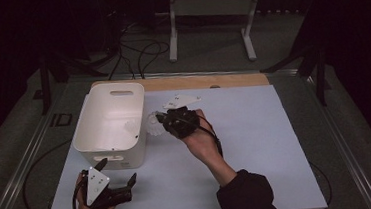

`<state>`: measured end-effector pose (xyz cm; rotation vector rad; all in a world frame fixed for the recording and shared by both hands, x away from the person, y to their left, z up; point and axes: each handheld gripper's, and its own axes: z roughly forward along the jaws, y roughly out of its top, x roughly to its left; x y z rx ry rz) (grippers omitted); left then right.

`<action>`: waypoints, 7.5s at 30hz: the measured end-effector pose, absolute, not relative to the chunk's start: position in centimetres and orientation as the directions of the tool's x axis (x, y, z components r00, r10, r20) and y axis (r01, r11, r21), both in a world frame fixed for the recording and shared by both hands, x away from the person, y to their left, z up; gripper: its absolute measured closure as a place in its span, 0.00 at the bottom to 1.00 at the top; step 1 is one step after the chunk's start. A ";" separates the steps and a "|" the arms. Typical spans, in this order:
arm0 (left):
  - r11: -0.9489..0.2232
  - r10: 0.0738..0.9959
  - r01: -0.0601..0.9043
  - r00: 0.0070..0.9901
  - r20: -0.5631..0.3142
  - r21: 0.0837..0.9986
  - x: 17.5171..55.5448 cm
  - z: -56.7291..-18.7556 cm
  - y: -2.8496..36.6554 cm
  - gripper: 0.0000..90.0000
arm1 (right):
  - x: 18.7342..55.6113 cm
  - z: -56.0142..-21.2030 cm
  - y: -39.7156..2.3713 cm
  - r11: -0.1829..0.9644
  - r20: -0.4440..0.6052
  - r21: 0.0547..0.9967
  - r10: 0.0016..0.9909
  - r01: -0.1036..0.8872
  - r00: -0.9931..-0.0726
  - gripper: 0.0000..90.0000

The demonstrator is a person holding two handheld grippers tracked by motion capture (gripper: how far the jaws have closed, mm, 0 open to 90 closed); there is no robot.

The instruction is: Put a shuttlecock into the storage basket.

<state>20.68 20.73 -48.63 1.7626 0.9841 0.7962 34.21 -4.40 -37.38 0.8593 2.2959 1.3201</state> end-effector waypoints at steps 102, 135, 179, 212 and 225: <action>-0.245 0.879 0.274 0.468 0.093 0.930 20.7 -48.6 20.8 0.01 | 35.4 -35.6 0.7 0.357 0.029 0.883 0.607 0.305 -0.794 0.97; -0.243 0.879 0.273 0.467 0.093 0.931 20.7 -48.6 20.8 0.01 | 36.4 -36.6 1.4 0.335 0.105 0.865 0.606 0.373 -0.788 0.28; -0.240 0.880 0.272 0.466 0.090 0.932 20.8 -48.6 20.7 0.01 | 36.3 -38.1 -3.8 0.326 0.061 0.859 0.700 0.394 -0.712 0.11; -0.235 0.882 0.266 0.462 0.090 0.935 20.8 -48.6 20.7 0.01 | 33.1 -40.2 -11.4 0.338 -0.024 0.859 0.776 0.384 -0.630 0.11; -0.215 0.890 0.252 0.449 0.083 0.944 21.1 -48.5 20.7 0.01 | 30.9 -41.3 -15.5 0.340 -0.071 0.862 0.815 0.376 -0.575 0.11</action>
